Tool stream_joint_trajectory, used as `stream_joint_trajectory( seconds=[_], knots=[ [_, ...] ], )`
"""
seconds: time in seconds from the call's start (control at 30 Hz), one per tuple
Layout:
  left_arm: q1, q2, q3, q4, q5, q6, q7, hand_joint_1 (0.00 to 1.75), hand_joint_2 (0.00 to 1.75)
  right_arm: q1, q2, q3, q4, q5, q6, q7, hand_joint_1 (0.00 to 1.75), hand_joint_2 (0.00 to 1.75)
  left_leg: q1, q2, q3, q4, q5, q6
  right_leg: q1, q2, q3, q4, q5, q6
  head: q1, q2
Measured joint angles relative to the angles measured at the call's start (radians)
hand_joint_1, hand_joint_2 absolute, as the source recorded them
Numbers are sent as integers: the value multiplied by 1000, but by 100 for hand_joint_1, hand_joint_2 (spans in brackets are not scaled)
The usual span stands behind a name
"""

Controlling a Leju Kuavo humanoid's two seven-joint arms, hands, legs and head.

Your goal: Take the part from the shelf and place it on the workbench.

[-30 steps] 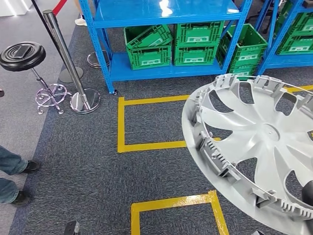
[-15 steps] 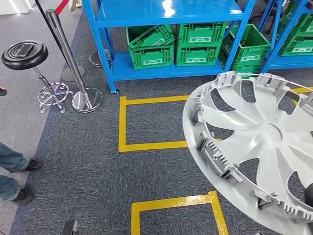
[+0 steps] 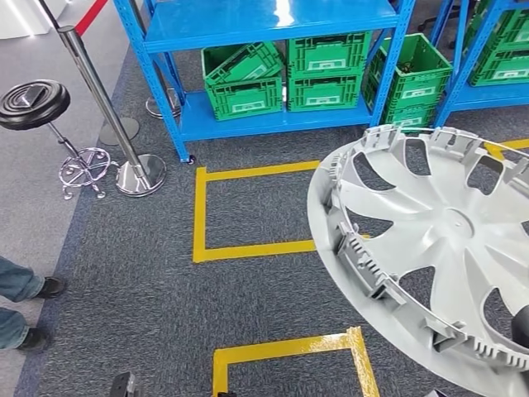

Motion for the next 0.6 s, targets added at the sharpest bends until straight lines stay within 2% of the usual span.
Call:
stream_joint_trajectory(
  seconds=[0.03,0.07,0.1,0.13,0.17,0.2,0.23,0.27,0.3,0.33,0.4,0.47,0.5,0.53,0.57,0.6],
  knots=[
    [1,0,0,0,0,0,0,0,0,0,0,0,0,0,0,0,175,175,-6,0,-6,-15,31,11,4,1,10,-1,-8,-3,0,0],
    [2,0,0,0,0,0,0,0,0,0,0,0,0,1,0,0,175,175,-16,-1,3,-64,79,27,9,2,23,-3,-16,-5,-1,0],
    [3,1,0,0,0,0,0,0,0,0,0,0,0,1,0,0,175,175,-27,-1,20,-124,123,48,12,2,33,-8,-24,-7,0,0],
    [4,3,0,0,-1,0,0,0,0,0,0,0,0,0,0,0,175,175,-37,-1,39,-176,155,69,14,3,42,-15,-31,-7,3,0],
    [5,6,1,0,-1,1,1,0,0,0,0,0,1,0,0,0,175,175,-47,-1,56,-215,170,86,13,3,50,-25,-35,-4,5,0],
    [6,8,1,0,-1,1,1,0,0,0,0,0,1,0,0,0,175,175,-53,-1,69,-238,167,101,11,3,59,-36,-36,1,6,0],
    [6,9,1,0,-1,2,2,0,0,0,0,0,1,-1,0,0,175,175,-56,0,85,-262,157,109,9,2,71,-44,-30,8,4,0],
    [5,10,2,0,-2,3,2,0,0,0,0,0,1,-1,0,0,175,175,-56,0,105,-292,150,113,8,-1,81,-51,-24,14,2,0],
    [4,10,2,0,-2,4,2,0,0,0,-1,0,1,-1,0,0,175,175,-54,-1,127,-322,145,110,9,-3,86,-49,-19,19,0,0],
    [4,9,3,0,-2,3,2,0,0,-2,-1,0,0,-1,0,0,175,175,-50,-2,148,-349,142,106,9,-5,79,-31,-18,23,1,0],
    [4,7,4,-1,-4,3,2,0,0,-4,-1,1,0,-1,0,-1,175,175,-44,-5,178,-373,141,95,9,-6,20,54,-41,25,4,0],
    [5,4,5,-1,-8,3,2,0,0,-4,-2,1,0,-2,0,-1,175,175,-41,-5,197,-377,127,87,9,-5,-67,151,-91,27,3,0],
    [5,2,6,-1,-10,4,2,0,0,-3,-2,1,1,-2,0,0,175,175,-39,-5,208,-377,117,82,8,-5,-100,172,-108,31,3,0],
    [6,1,6,-1,-12,7,1,0,0,-2,-2,1,2,-1,0,0,175,175,-38,-5,222,-376,105,77,7,-6,-121,166,-107,35,4,0],
    [6,0,6,-1,-15,11,1,0,0,0,-2,1,2,-1,0,0,175,175,-36,-5,237,-375,92,71,4,-7,-128,133,-78,40,4,0],
    [6,0,6,-1,-17,14,0,0,0,1,-2,1,3,0,0,2,175,175,-34,-5,251,-371,79,65,0,-9,-128,82,-25,46,4,0]
  ],
)
